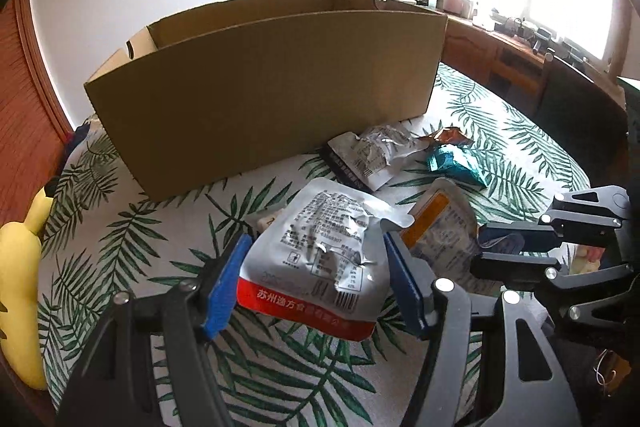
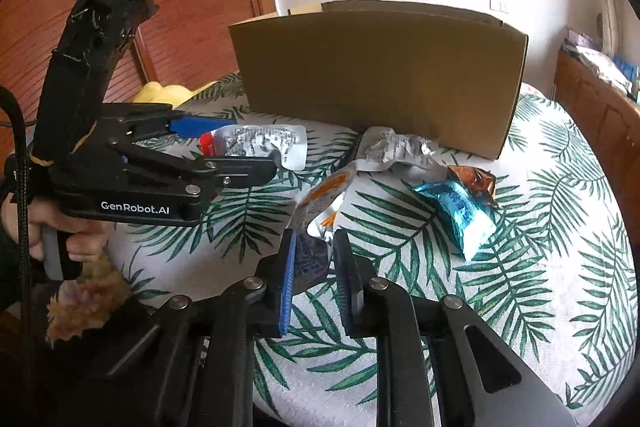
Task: Organize snacks
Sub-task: 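Lift both held packets and carry them over the cardboard box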
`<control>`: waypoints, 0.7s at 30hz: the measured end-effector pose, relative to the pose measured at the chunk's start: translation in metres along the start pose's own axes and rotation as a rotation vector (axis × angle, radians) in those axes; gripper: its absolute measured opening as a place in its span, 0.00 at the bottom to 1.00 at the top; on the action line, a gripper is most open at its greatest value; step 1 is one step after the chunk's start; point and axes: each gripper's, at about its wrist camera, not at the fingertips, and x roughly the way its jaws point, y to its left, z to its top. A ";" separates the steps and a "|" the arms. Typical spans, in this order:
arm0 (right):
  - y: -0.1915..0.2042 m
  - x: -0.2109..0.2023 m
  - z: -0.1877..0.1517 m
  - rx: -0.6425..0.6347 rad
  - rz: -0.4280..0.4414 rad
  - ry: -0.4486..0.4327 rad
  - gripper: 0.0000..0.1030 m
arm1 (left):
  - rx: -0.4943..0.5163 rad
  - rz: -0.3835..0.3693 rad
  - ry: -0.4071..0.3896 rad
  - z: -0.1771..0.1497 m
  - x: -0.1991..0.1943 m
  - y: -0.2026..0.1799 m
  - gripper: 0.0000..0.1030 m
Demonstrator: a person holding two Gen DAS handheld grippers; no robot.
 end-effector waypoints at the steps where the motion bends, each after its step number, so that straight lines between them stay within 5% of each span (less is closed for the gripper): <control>1: 0.000 -0.001 0.000 -0.001 -0.006 -0.002 0.14 | 0.000 -0.001 -0.002 0.000 -0.001 0.000 0.64; 21: -0.010 -0.040 0.022 -0.011 -0.058 -0.090 0.09 | -0.025 -0.026 -0.102 0.020 -0.035 -0.005 0.64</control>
